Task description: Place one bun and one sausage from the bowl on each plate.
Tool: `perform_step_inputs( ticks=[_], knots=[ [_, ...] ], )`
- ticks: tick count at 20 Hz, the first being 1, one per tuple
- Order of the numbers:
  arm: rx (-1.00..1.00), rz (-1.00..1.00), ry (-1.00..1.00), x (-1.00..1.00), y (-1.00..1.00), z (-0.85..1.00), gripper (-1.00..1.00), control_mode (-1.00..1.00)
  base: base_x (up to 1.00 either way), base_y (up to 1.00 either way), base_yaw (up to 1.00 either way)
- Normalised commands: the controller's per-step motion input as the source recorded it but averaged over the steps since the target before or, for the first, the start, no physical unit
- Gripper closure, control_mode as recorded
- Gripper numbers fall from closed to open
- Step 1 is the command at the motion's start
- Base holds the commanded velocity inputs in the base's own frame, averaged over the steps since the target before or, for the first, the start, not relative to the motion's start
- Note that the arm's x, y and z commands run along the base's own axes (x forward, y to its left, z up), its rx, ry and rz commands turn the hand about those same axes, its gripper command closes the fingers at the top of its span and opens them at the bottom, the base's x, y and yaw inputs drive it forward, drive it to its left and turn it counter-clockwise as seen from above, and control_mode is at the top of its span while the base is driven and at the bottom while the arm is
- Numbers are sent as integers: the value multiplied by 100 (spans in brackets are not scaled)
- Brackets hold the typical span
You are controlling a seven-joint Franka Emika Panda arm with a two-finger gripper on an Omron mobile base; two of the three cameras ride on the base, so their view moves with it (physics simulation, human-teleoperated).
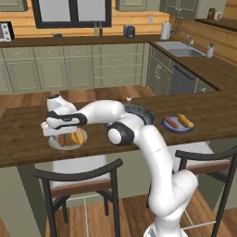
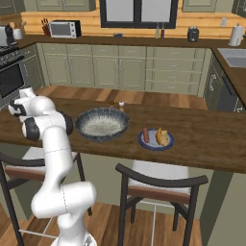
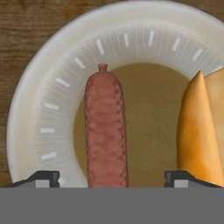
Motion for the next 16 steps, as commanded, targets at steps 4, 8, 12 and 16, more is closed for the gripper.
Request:
perform_step_inputs(
  ticks=[4, 8, 12, 16],
  knots=[
    [0, 0, 0, -27, -12, 72, -100, -100, 0, 0, 0],
    [0, 0, -5, -78, -74, 54, -100, -100, 0, 0, 0],
    [0, 0, -1, -68, -98, 53, -100, -100, 0, 0, 0],
    [2, 0, 0, -61, -100, 66, -100, -100, 0, 0, 0]
  ],
)
